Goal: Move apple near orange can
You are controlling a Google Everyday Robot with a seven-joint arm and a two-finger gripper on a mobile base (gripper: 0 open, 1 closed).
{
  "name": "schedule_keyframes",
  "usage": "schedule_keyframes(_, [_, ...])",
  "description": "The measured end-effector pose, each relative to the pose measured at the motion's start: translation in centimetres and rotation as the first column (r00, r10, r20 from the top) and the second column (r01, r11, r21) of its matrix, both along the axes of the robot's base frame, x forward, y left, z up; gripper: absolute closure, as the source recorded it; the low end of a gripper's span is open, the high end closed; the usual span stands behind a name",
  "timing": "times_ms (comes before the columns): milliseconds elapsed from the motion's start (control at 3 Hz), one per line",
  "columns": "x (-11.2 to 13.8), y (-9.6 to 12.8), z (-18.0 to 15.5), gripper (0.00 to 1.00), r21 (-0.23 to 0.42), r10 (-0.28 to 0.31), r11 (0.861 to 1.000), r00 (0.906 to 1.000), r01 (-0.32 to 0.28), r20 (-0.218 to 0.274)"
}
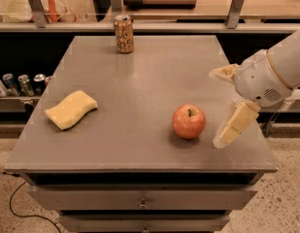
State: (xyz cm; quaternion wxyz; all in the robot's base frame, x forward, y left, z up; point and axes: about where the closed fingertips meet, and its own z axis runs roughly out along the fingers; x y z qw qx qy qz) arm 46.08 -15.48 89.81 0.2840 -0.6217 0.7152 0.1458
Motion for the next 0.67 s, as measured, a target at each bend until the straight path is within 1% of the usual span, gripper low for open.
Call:
schedule_keyframes(333, [-0.2,1.2,-1.4,0.00,0.029,0.041,0.999,0.9991,-0.041,-0.012])
schedule_keyframes(667, [0.1,2.3,-2.4,0.00,0.055,0.071,0.996,0.9973,-0.070,-0.018])
